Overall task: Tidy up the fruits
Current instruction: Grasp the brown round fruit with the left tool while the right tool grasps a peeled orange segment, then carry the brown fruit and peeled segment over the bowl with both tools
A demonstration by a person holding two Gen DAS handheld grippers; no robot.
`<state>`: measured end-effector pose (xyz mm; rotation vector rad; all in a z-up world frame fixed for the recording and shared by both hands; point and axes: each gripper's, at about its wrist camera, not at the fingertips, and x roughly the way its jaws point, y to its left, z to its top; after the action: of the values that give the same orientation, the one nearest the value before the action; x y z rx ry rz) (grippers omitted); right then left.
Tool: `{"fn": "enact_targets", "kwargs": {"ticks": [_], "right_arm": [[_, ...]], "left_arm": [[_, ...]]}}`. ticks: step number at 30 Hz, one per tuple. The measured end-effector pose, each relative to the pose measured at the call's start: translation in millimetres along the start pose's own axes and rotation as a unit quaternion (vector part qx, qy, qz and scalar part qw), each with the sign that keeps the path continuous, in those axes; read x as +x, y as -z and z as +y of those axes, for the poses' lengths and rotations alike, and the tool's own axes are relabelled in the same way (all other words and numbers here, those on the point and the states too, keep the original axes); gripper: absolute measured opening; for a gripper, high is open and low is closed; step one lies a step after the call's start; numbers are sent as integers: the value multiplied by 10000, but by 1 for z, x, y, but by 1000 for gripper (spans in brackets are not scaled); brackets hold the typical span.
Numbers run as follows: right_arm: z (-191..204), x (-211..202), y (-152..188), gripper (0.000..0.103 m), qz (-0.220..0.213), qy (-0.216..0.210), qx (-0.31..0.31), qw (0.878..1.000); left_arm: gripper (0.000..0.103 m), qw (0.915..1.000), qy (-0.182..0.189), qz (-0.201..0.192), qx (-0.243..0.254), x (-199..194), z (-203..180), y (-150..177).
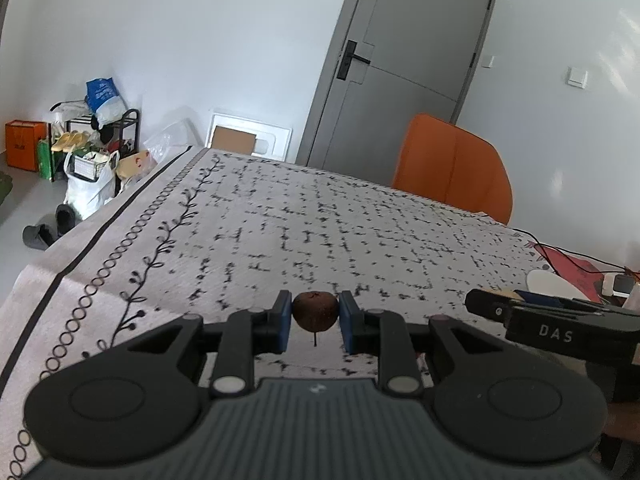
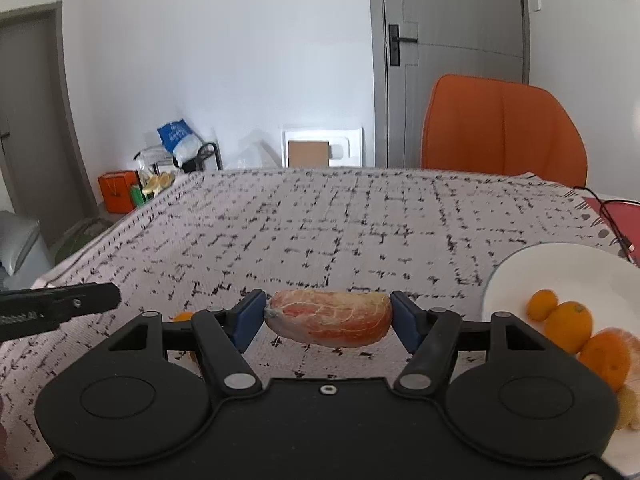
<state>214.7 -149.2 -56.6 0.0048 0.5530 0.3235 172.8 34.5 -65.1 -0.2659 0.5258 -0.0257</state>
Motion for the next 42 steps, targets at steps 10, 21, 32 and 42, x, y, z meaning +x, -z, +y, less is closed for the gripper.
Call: {"fn": "enact_targets", "kwargs": {"ticks": [10, 21, 32, 42], "right_arm": [[-31, -26, -10, 64, -364, 137, 161, 9991], [-76, -46, -7, 65, -579, 480, 400, 9964], [-123, -61, 2, 65, -666, 844, 639, 9921], [-156, -68, 9, 65, -696, 1228, 870, 9861]], "left_arm": [[24, 9996, 150, -64, 243, 3, -36, -4], [24, 9977, 410, -92, 528, 11, -82, -8], [24, 9945, 675, -41, 804, 24, -128, -5], [24, 9905, 999, 37, 949, 37, -160, 2]]}}
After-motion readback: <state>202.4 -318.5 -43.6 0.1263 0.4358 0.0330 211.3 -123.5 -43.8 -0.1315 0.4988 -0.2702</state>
